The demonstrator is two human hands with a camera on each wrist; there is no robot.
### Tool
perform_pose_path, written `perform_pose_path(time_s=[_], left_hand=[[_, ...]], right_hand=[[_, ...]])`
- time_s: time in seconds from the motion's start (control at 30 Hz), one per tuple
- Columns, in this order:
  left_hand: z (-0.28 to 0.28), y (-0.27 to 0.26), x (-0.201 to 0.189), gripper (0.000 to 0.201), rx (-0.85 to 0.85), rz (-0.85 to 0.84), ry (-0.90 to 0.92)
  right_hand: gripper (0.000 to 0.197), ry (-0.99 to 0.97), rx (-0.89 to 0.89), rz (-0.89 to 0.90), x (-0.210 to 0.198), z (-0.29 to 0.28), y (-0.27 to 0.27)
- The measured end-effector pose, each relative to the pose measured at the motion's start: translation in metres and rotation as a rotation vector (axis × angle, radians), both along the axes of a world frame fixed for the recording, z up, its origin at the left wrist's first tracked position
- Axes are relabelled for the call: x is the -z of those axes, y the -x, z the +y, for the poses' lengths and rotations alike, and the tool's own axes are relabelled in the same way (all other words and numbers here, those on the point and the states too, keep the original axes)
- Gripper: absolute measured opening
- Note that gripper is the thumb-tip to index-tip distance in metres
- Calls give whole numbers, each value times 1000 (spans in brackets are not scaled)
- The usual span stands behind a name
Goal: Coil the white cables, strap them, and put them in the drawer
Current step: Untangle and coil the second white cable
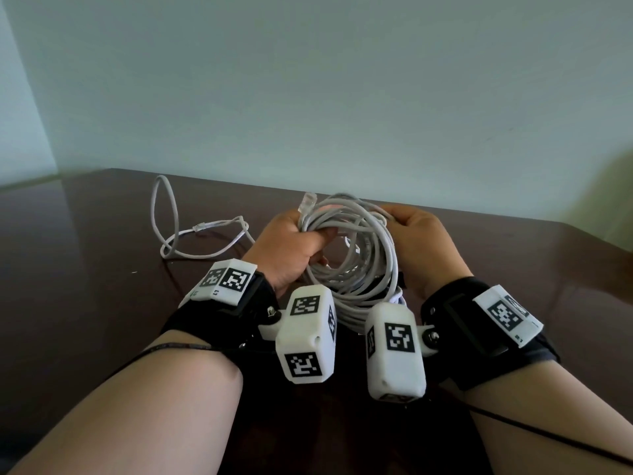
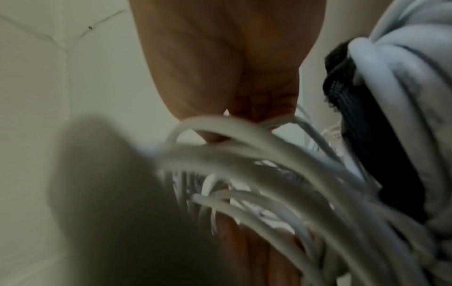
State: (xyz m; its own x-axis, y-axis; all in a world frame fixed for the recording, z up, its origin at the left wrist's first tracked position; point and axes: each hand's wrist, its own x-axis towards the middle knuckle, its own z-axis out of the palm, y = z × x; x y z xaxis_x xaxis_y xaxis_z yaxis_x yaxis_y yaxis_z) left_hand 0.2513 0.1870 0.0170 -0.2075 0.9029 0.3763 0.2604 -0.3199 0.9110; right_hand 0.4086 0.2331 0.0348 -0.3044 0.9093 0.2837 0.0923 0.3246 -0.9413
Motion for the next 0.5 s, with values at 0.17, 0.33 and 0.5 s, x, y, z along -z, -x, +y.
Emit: perform_pose_path(time_s=[0.17,0.33,0.5], left_hand=[[3,0,0,41,43,0,-14],[-1,-2,-3,21,-60,-49,53],[2,2,-4,19,-140,-178,102]], right_hand=[[10,-81,-63,-82,-3,-2,-3],[28,-121,-29,-69,0,5,-2],[19,-185,45,-163,3,11,1]])
